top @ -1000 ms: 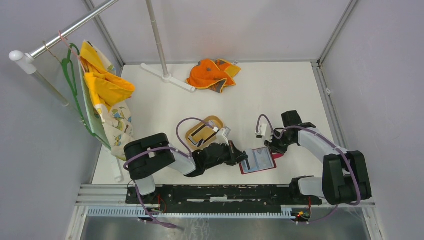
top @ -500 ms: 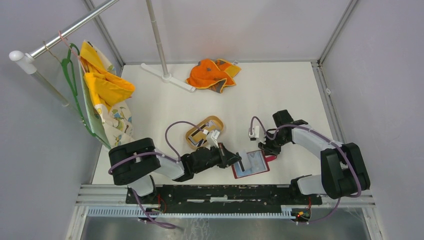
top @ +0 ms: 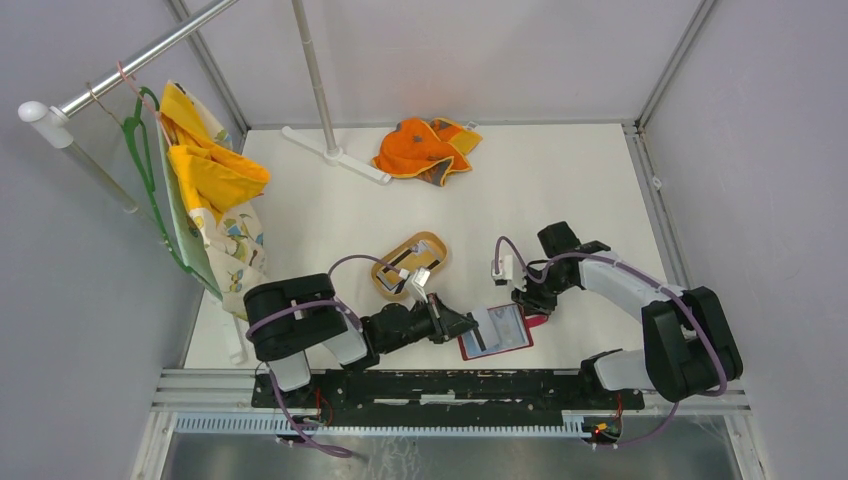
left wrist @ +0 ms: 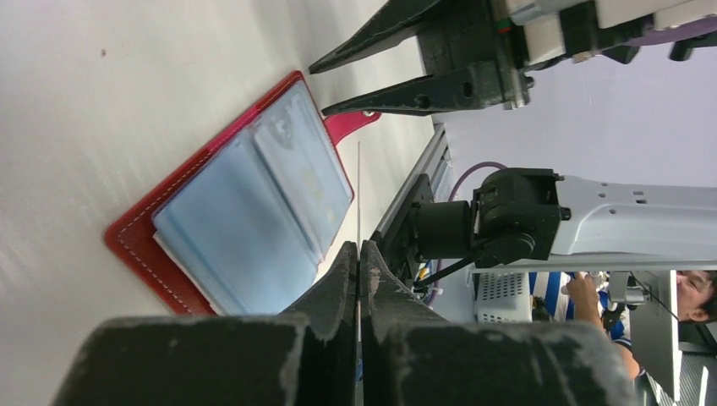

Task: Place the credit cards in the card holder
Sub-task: Move the card holder to the center of the board.

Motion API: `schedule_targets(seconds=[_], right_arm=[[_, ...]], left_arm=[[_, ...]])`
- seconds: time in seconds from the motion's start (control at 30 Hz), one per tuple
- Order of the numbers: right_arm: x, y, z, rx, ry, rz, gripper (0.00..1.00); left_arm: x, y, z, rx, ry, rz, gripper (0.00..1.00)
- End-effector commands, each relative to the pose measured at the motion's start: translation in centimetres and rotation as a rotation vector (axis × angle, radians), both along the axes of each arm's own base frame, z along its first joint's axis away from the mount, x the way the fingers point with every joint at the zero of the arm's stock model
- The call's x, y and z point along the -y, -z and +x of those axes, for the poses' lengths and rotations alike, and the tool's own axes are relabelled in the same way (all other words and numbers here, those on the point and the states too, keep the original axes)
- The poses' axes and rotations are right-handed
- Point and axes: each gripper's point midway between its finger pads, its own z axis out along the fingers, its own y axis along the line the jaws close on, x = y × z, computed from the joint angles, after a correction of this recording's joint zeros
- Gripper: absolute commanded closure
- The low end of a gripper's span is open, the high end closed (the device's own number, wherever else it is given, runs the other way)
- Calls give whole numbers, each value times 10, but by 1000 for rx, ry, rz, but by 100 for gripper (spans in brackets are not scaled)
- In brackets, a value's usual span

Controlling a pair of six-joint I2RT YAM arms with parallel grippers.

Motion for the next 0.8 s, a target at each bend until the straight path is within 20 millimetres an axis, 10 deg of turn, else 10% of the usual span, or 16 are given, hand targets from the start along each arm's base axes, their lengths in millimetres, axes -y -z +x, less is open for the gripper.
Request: schedule_targets(seconds=[0.0, 0.77], right_arm=[[0, -3, 2, 24, 12, 1, 62], [4, 4, 2, 17, 14, -35, 62]], left_arm=[[7, -20, 2, -33, -9, -117, 98], [12, 7, 10, -66, -58, 45, 98]])
